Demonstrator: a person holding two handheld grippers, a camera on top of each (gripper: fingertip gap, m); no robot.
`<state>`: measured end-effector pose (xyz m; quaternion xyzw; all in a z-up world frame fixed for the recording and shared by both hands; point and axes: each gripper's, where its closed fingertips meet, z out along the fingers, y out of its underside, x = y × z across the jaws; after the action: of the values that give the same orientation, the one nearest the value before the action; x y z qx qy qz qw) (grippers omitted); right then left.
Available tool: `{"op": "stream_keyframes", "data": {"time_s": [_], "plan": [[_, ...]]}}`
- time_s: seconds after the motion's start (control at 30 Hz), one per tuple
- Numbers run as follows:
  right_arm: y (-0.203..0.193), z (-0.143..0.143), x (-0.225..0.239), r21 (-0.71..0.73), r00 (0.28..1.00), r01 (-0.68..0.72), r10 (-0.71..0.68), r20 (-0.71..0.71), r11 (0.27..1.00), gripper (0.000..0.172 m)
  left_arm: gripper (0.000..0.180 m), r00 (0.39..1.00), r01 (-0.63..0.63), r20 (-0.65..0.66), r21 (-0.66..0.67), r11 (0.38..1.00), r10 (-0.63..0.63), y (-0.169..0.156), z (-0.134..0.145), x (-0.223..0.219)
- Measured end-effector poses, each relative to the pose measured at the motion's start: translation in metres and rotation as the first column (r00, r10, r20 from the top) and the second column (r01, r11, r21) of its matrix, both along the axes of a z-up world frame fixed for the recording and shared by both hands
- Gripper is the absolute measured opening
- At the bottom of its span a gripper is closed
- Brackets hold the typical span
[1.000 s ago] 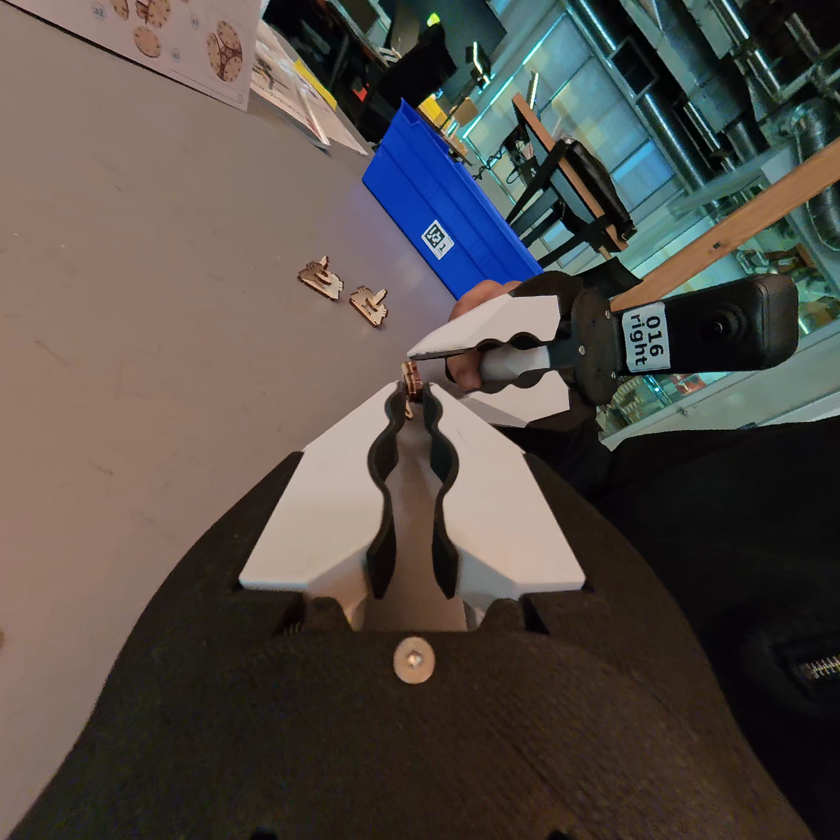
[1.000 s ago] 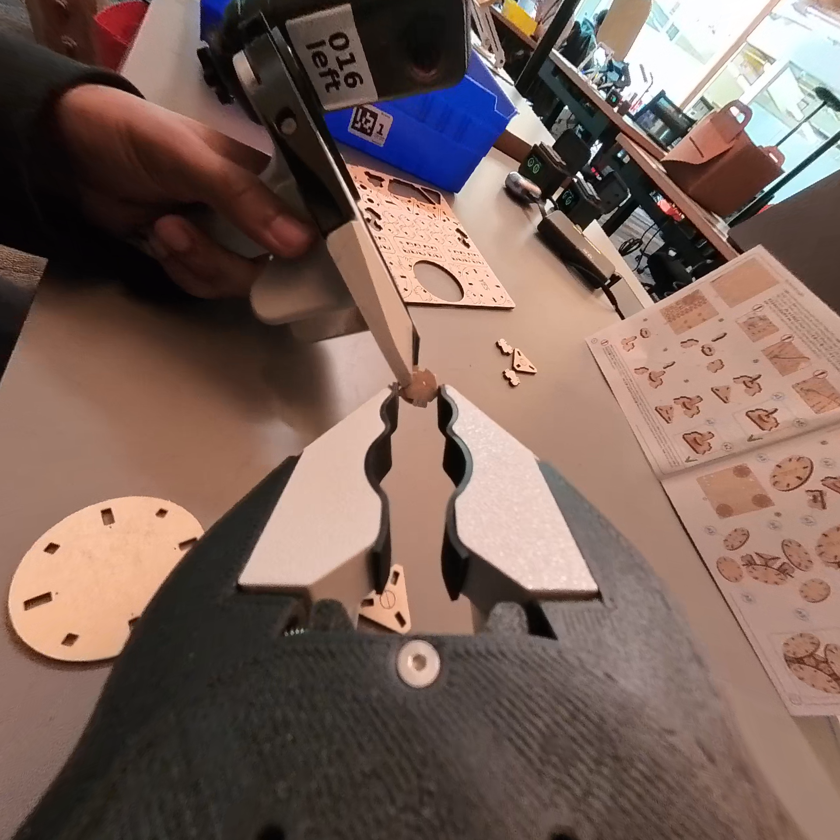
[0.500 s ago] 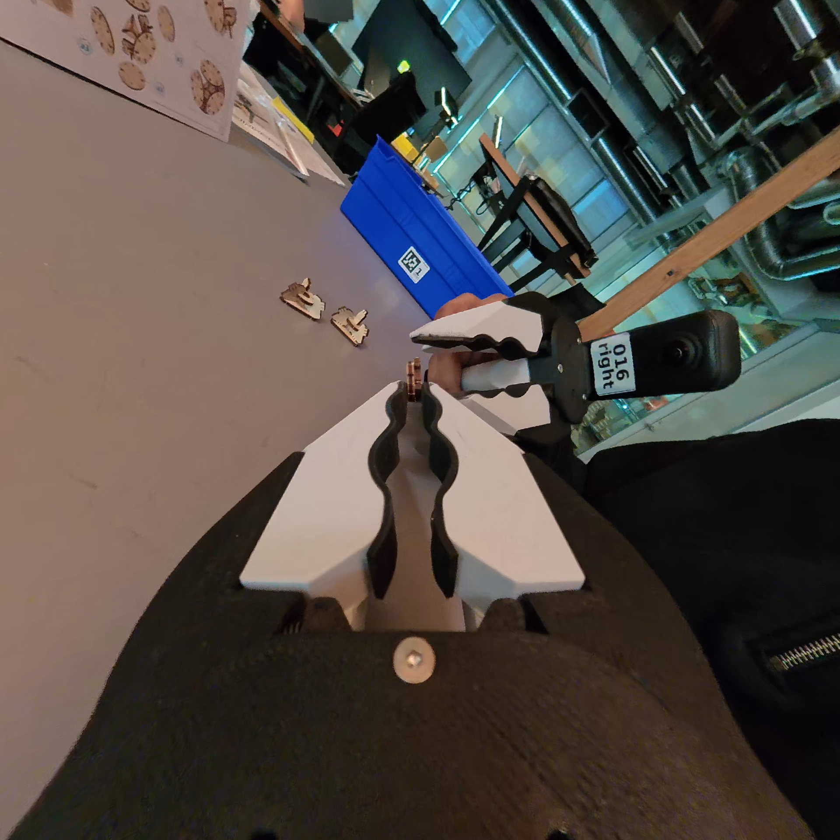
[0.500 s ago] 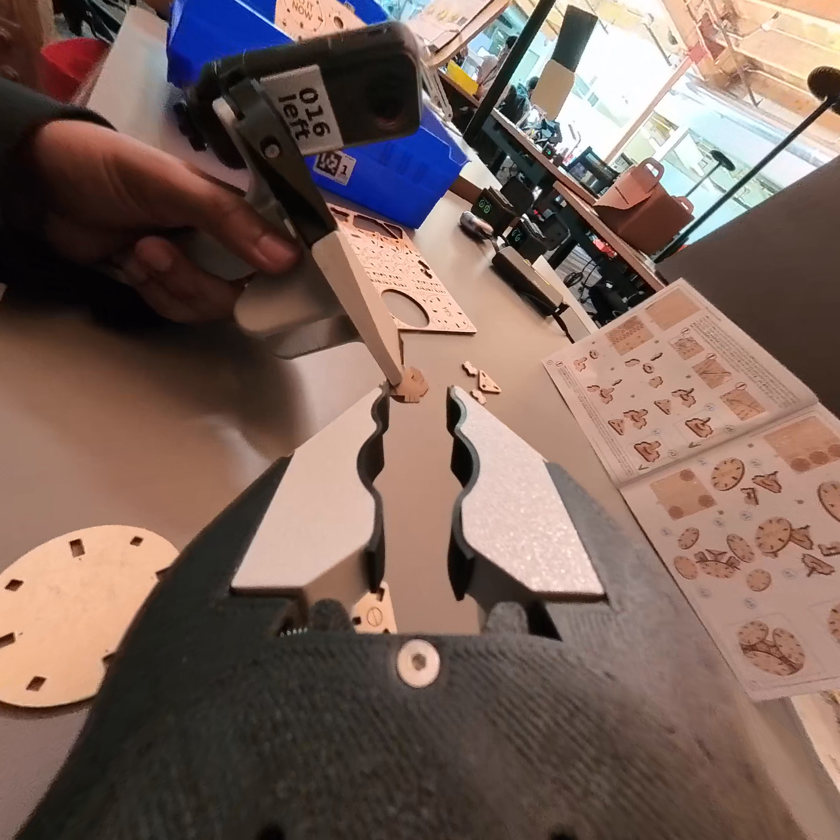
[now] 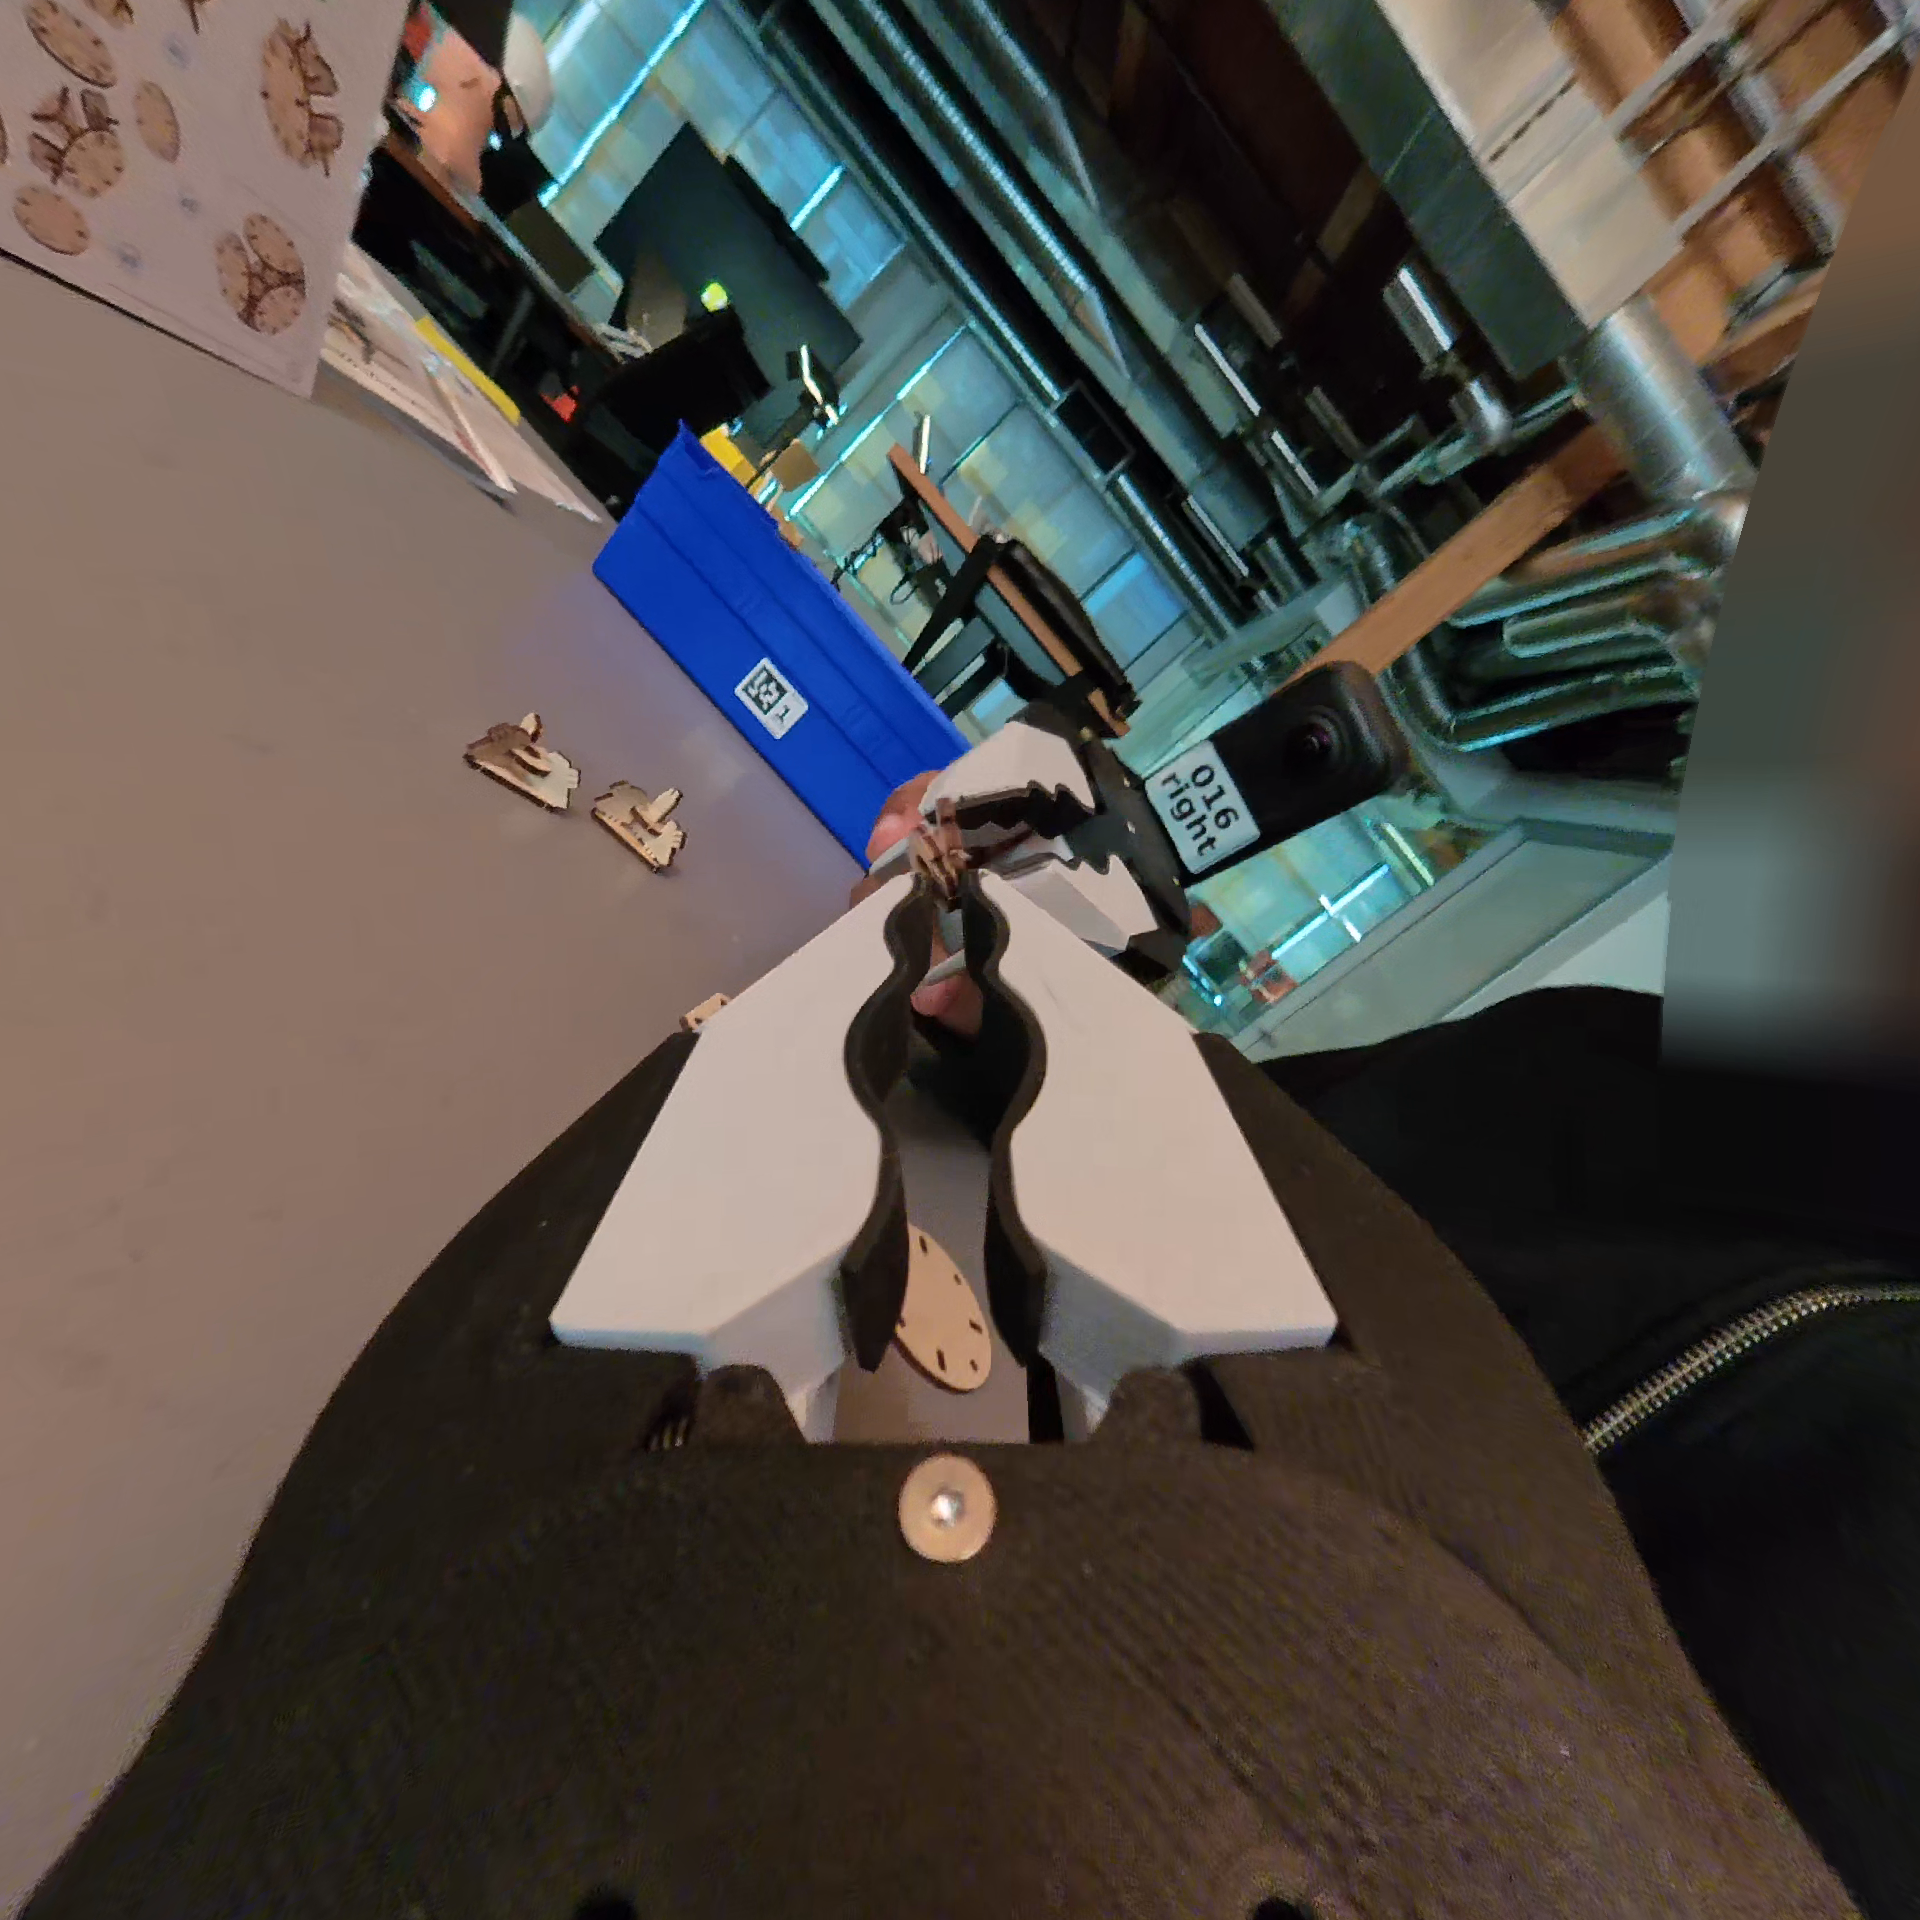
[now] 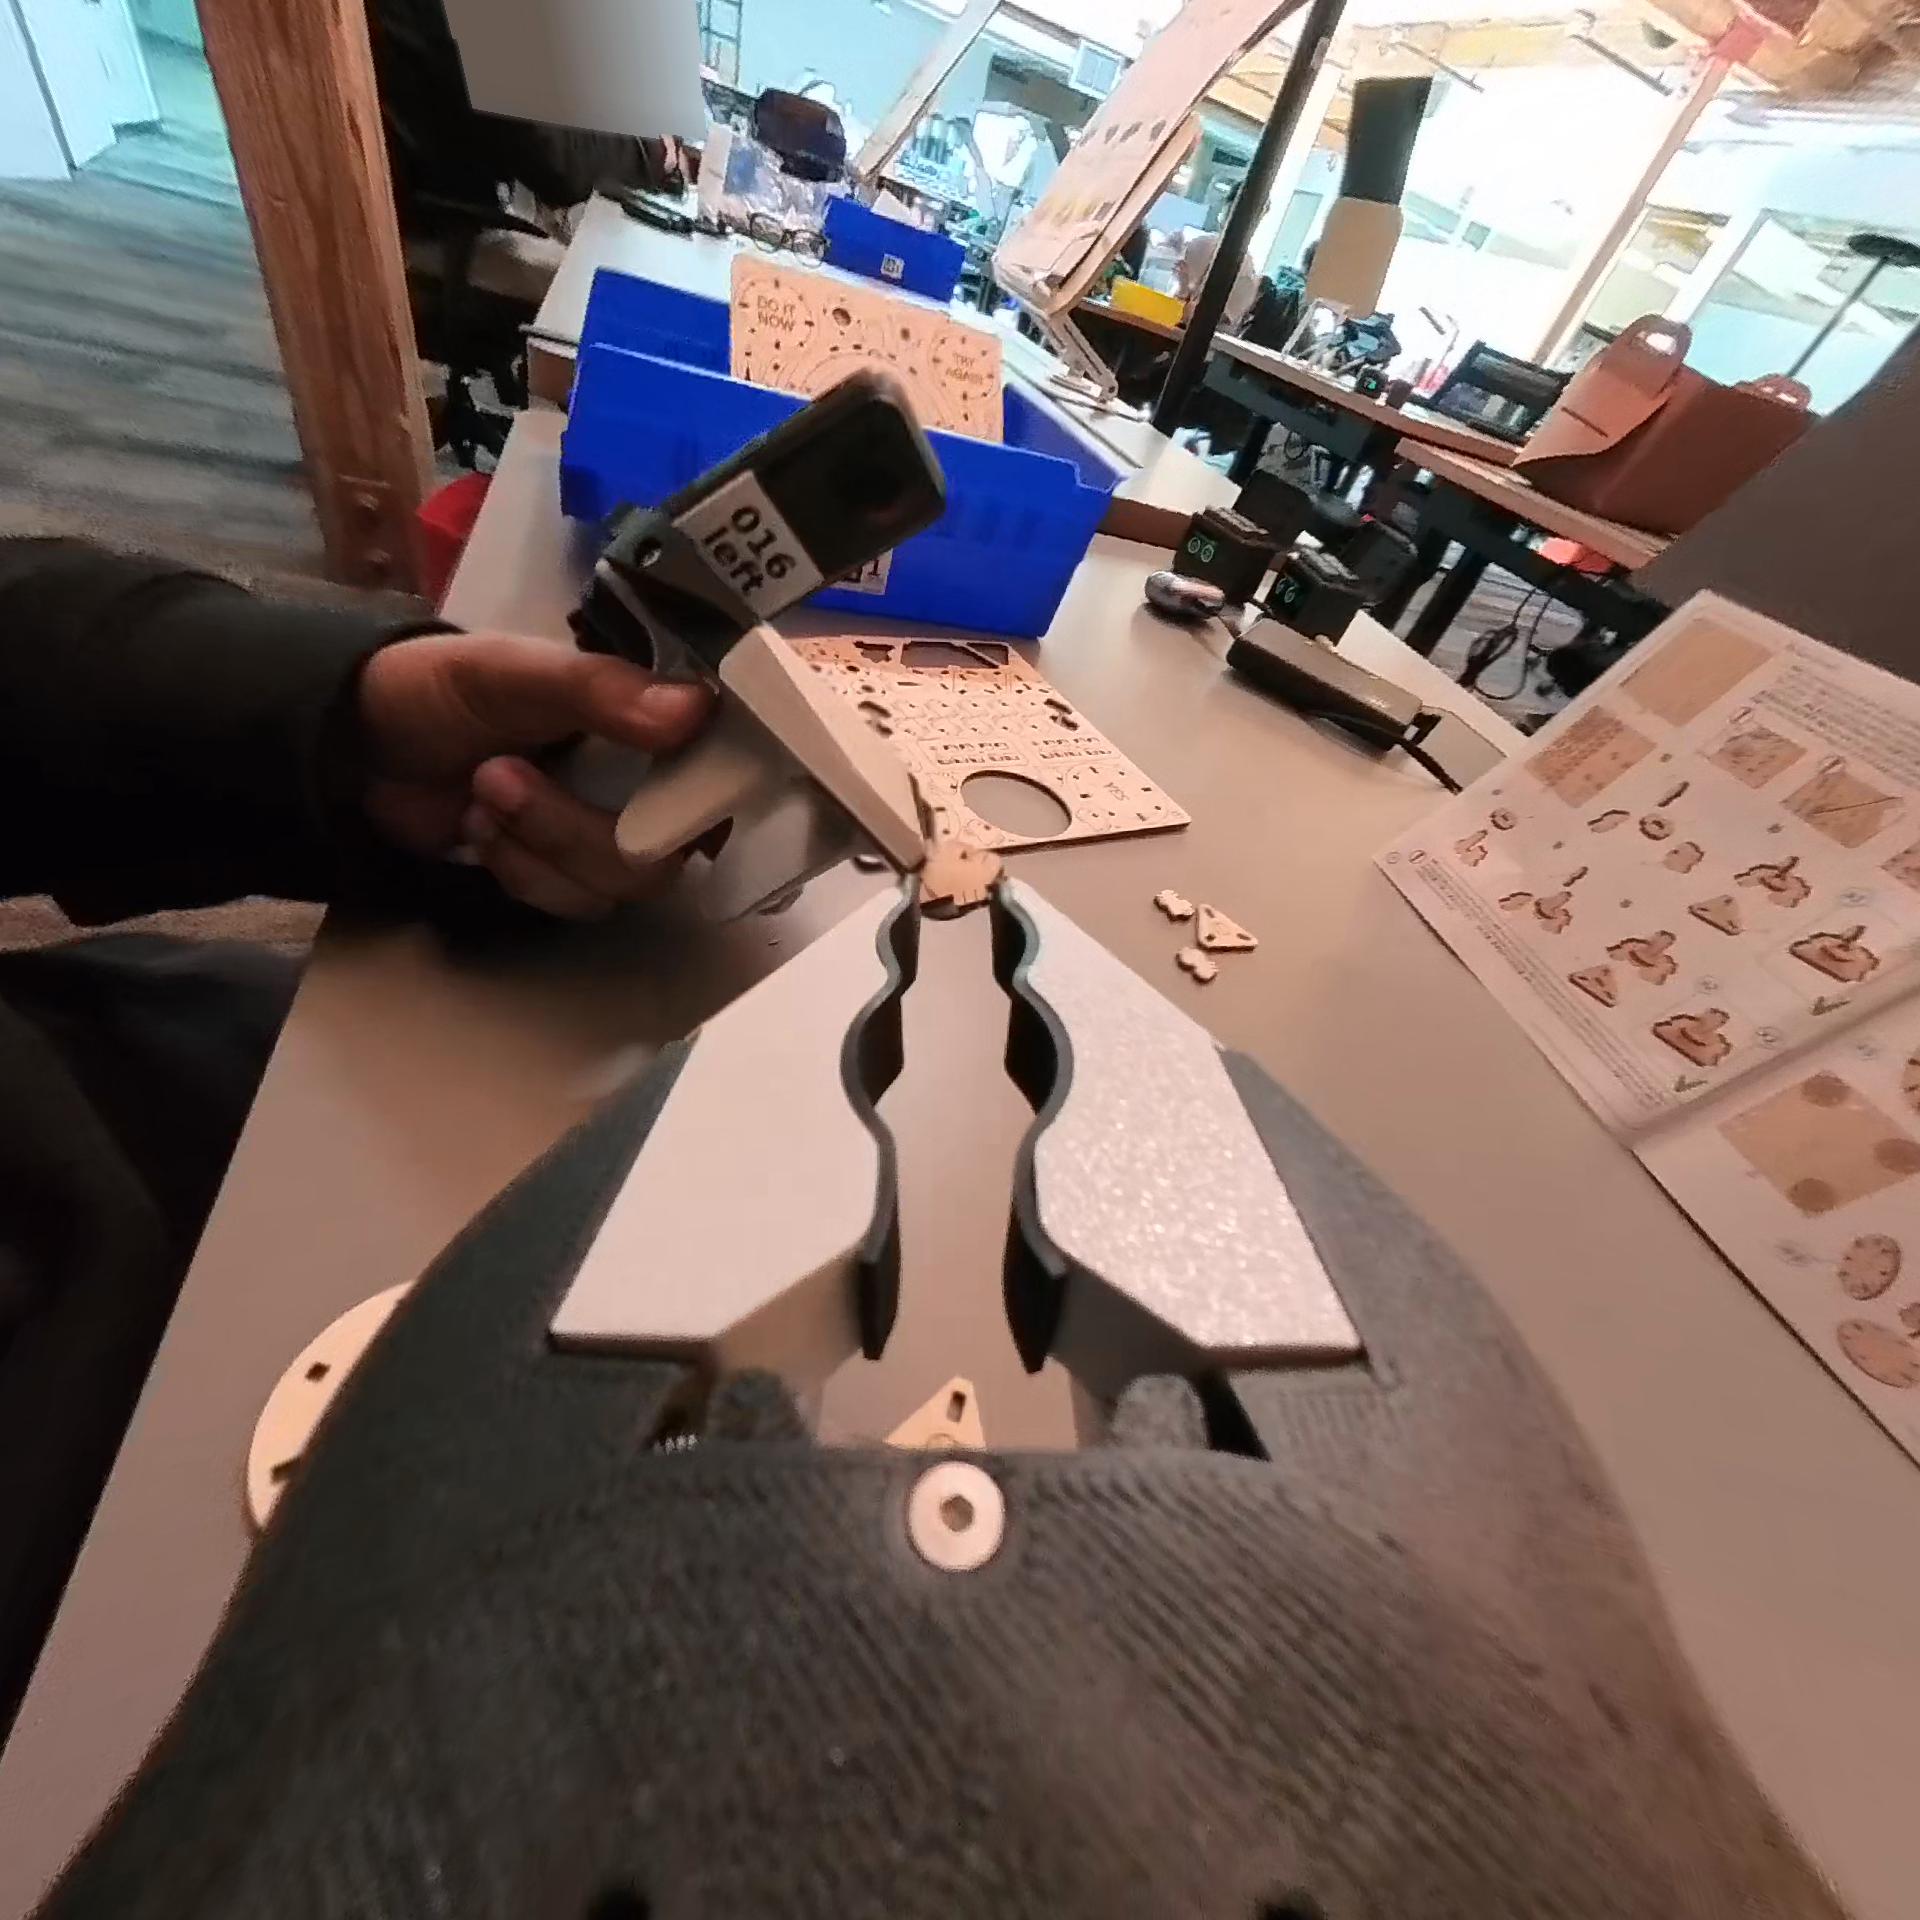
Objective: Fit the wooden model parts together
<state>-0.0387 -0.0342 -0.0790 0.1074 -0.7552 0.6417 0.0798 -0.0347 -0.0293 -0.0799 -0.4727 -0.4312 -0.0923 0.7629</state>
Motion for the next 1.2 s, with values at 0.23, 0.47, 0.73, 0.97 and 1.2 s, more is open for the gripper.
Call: {"op": "stream_keyframes", "data": {"time_s": [0.23, 0.47, 0.73, 0.97, 1.2], "plan": [[0.006, -0.004, 0.0, 0.037, 0.981, -0.085, 0.077, 0.179, 0.996, 0.012, 0.001, 0.995, -0.087, -0.047, -0.083, 0.993, 0.083, -0.014, 0.0, -0.003], [0.014, -0.026, 0.025, 0.172, 0.871, -0.323, 0.221, 0.439, 0.931, 0.012, 0.001, 0.968, -0.091, -0.242, -0.6, 0.795, -0.072, -0.007, -0.021, 0.021], [0.025, -0.047, 0.044, 0.292, 0.863, -0.432, 0.298, 0.407, 0.853, 0.012, 0.001, 0.945, 0.062, -0.165, -0.757, 0.65, -0.283, 0.015, -0.048, 0.043], [0.031, -0.06, 0.055, 0.344, 0.843, -0.485, 0.326, 0.428, 0.804, 0.012, 0.001, 0.925, 0.142, -0.13, -0.754, 0.642, -0.358, 0.022, -0.052, 0.054], [0.035, -0.06, 0.059, 0.342, 0.82, -0.52, 0.347, 0.455, 0.782, 0.011, 0.001, 0.918, 0.187, -0.097, -0.749, 0.636, -0.385, 0.024, -0.055, 0.059]]}}
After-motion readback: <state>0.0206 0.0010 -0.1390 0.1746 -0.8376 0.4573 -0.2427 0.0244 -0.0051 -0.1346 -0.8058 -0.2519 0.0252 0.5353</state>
